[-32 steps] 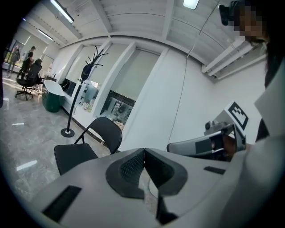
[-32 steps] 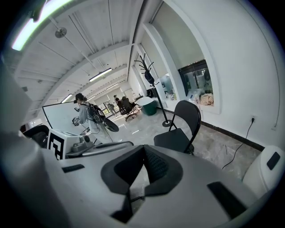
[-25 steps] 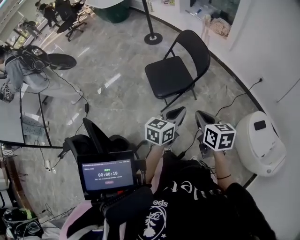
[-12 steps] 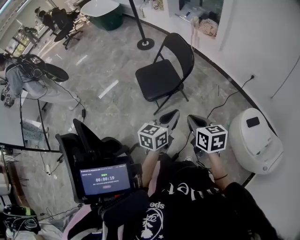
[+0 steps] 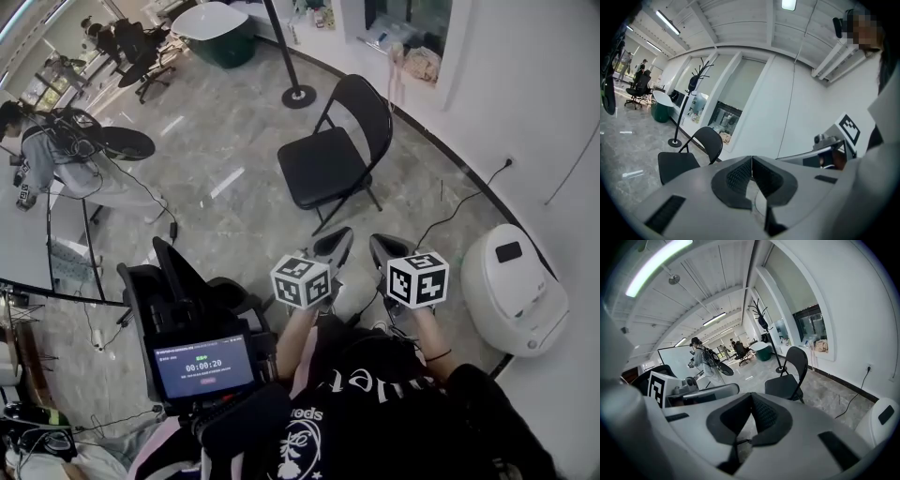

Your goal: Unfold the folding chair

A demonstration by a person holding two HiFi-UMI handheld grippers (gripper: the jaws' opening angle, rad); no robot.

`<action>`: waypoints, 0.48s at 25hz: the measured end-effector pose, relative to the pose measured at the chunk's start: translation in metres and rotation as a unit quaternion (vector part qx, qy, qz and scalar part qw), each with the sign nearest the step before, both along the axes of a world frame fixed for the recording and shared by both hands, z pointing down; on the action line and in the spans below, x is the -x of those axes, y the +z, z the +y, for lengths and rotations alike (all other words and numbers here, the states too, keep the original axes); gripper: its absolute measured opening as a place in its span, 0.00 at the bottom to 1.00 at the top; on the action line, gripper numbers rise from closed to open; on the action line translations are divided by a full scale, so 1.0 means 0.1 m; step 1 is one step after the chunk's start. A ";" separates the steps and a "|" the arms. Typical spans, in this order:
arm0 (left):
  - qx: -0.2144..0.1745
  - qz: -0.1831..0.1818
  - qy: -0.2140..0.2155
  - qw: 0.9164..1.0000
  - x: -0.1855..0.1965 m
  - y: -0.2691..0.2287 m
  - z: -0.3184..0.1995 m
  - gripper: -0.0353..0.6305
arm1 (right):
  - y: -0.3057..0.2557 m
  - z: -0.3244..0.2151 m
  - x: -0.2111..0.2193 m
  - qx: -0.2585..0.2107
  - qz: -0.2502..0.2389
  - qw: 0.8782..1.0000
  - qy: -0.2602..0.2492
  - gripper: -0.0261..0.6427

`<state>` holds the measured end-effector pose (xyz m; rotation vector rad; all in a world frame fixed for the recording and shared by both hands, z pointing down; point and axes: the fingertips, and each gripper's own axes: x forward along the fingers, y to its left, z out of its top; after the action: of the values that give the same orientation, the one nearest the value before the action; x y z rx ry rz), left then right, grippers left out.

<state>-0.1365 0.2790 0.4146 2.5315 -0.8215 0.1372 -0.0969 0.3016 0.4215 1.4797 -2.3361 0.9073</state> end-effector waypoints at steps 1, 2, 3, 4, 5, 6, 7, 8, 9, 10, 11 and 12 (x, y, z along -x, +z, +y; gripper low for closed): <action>0.000 0.001 -0.001 1.000 0.03 -0.01 -0.01 0.06 | 0.00 -0.01 0.02 0.001 0.001 1.000 0.000 0.06; 0.000 0.002 -0.003 1.000 0.06 -0.01 -0.03 0.06 | 0.00 -0.02 0.04 0.001 0.001 1.000 0.000 0.06; 0.000 0.002 -0.004 1.000 0.08 -0.02 -0.04 0.06 | 0.00 -0.03 0.05 0.002 0.001 1.000 0.001 0.06; 0.000 0.001 -0.005 1.000 0.11 -0.01 -0.05 0.06 | 0.00 -0.04 0.06 0.003 0.001 1.000 0.001 0.06; 0.000 0.001 -0.006 1.000 0.13 0.00 -0.05 0.06 | 0.01 -0.03 0.07 0.004 0.001 1.000 0.001 0.06; 0.001 0.000 -0.006 1.000 0.14 0.02 -0.04 0.06 | 0.02 -0.03 0.07 0.004 0.001 1.000 0.002 0.06; 0.002 0.000 -0.007 1.000 0.15 0.05 -0.03 0.06 | 0.04 -0.02 0.07 0.005 0.001 1.000 0.003 0.06; 0.004 0.000 -0.007 1.000 0.16 0.07 -0.03 0.06 | 0.05 -0.02 0.08 0.005 0.001 1.000 0.004 0.06; 0.006 0.001 -0.008 1.000 0.17 0.08 -0.03 0.06 | 0.07 -0.02 0.08 0.006 0.001 1.000 0.005 0.06; 0.007 0.002 -0.009 1.000 0.19 0.09 -0.04 0.06 | 0.08 -0.02 0.09 0.007 0.001 1.000 0.006 0.06; 0.009 0.004 -0.009 1.000 0.20 0.10 -0.04 0.06 | 0.08 -0.02 0.10 0.007 0.002 1.000 0.006 0.06; 0.010 0.005 -0.010 1.000 0.21 0.11 -0.05 0.06 | 0.09 -0.03 0.12 0.008 0.003 1.000 0.005 0.06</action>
<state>-0.1579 0.2740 0.4252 2.5032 -0.8371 0.1254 -0.1086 0.2989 0.4303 1.4869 -2.3138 0.9216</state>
